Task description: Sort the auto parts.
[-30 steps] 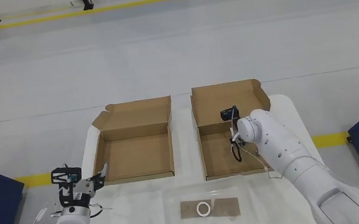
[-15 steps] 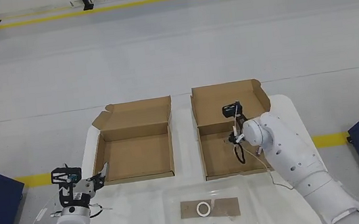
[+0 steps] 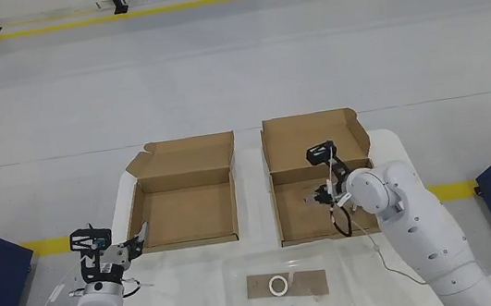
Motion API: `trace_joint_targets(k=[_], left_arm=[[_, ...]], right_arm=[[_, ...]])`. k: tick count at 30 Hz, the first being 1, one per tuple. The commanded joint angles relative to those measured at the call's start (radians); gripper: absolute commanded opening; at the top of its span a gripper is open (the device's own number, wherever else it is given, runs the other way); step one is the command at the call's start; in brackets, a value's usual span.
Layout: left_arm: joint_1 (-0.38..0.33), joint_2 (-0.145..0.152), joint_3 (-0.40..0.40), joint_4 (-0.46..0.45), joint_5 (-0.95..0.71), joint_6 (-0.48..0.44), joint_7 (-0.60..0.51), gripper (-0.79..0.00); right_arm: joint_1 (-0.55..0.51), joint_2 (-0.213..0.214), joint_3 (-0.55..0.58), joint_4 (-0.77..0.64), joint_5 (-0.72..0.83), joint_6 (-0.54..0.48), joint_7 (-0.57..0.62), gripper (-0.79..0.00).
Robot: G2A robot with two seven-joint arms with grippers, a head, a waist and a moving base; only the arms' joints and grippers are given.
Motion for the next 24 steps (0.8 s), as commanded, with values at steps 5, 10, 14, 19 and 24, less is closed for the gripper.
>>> trace_joint_targets(k=[5,10,14,19,24], left_arm=[[0.000,0.000,0.000,0.000,0.000,0.000,0.000,0.000],[0.000,0.000,0.000,0.000,0.000,0.000,0.000,0.000],[0.000,0.000,0.000,0.000,0.000,0.000,0.000,0.000],[0.000,0.000,0.000,0.000,0.000,0.000,0.000,0.000],[0.000,0.000,0.000,0.000,0.000,0.000,0.000,0.000]], right_arm=[[-0.042,0.008,0.000,-0.103,0.012,-0.113,-0.033,0.000],[-0.084,0.023,0.032,-0.198,0.085,-0.266,0.010,0.000],[-0.105,0.033,0.039,-0.249,0.129,-0.360,0.048,0.000],[-0.106,0.037,0.032,-0.259,0.146,-0.410,0.081,0.000],[-0.106,0.037,0.032,-0.259,0.146,-0.410,0.081,0.000]])
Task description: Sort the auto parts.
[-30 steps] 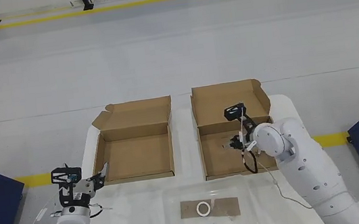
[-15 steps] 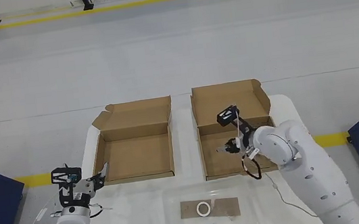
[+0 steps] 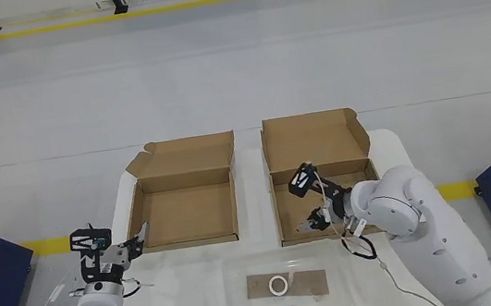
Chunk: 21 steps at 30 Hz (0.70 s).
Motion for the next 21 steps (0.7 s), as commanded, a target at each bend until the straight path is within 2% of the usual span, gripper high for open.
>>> trace_joint_targets(k=[1,3,5,8,17,21], left_arm=[[0.000,0.000,0.000,0.000,0.000,0.000,0.000,0.000],[0.000,0.000,0.000,0.000,0.000,0.000,0.000,0.000],[0.000,0.000,0.000,0.000,0.000,0.000,0.000,0.000],[0.000,0.000,0.000,0.000,0.000,0.000,0.000,0.000],[0.000,0.000,0.000,0.000,0.000,0.000,0.000,0.000],[0.000,0.000,0.000,0.000,0.000,0.000,0.000,0.000]], right_arm=[[0.000,0.000,0.000,0.000,0.000,0.000,0.000,0.000],[-0.012,0.001,-0.022,-0.006,0.003,-0.032,-0.019,0.000],[-0.002,0.003,-0.059,-0.013,0.030,-0.107,0.006,0.000],[0.023,0.017,-0.139,-0.021,0.045,-0.123,-0.010,0.000],[0.181,0.096,-0.403,0.020,0.152,-0.082,0.032,0.000],[0.189,0.099,-0.409,0.026,0.156,-0.078,0.036,0.000]])
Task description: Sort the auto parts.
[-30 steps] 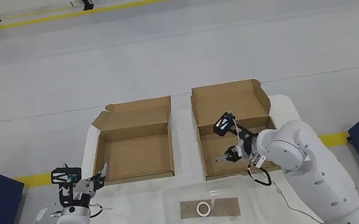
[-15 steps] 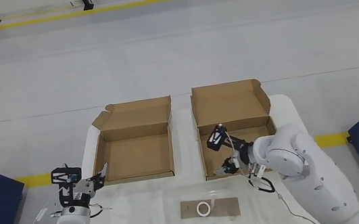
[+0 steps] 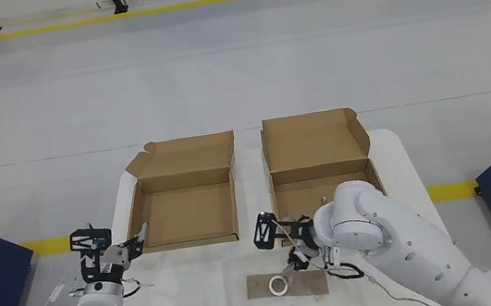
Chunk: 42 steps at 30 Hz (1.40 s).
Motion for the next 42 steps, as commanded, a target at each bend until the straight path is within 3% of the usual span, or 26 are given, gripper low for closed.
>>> trace_joint_targets(k=[1,5,9,18,33,42], left_arm=[[0.000,0.000,0.000,0.000,0.000,0.000,0.000,0.000],[0.000,0.000,0.000,0.000,0.000,0.000,0.000,0.000],[0.000,0.000,0.000,0.000,0.000,0.000,0.000,0.000],[0.000,0.000,0.000,0.000,0.000,0.000,0.000,0.000],[0.000,0.000,0.000,0.000,0.000,0.000,0.000,0.000],[0.000,0.000,0.000,0.000,0.000,0.000,0.000,0.000]], right_arm=[[-0.002,-0.001,0.002,-0.001,-0.001,0.000,-0.001,0.000],[-0.005,-0.001,0.000,-0.001,-0.002,-0.001,-0.007,0.000],[0.002,-0.001,-0.073,0.005,-0.023,-0.028,-0.029,0.000],[0.188,0.008,-0.324,0.069,0.105,0.012,0.012,0.000],[0.182,0.009,-0.340,0.065,0.096,0.003,0.003,0.000],[0.258,-0.004,-0.455,0.105,0.161,0.033,0.033,0.000]])
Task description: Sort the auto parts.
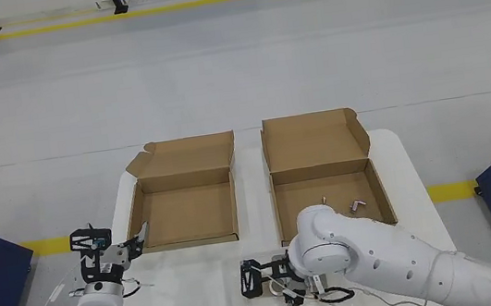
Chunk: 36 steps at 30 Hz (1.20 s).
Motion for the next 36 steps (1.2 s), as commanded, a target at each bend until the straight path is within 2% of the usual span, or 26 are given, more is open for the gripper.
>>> trace_joint_targets(k=[1,8,21,26,36], left_arm=[[0.000,0.000,0.000,0.000,0.000,0.000,0.000,0.000],[0.000,0.000,0.000,0.000,0.000,0.000,0.000,0.000],[0.000,0.000,0.000,0.000,0.000,0.000,0.000,0.000],[0.000,0.000,0.000,0.000,0.000,0.000,0.000,0.000],[0.000,0.000,0.000,0.000,0.000,0.000,0.000,0.000]], right_arm=[[0.022,-0.004,-0.018,0.014,0.016,0.004,0.004,0.000],[0.060,-0.022,-0.077,0.063,0.064,0.036,0.036,0.000],[0.047,-0.025,-0.093,0.069,0.021,0.042,0.029,0.000],[0.052,-0.043,-0.124,0.081,-0.006,0.062,0.062,0.000],[0.071,-0.075,-0.168,0.143,-0.002,0.045,0.045,0.000]])
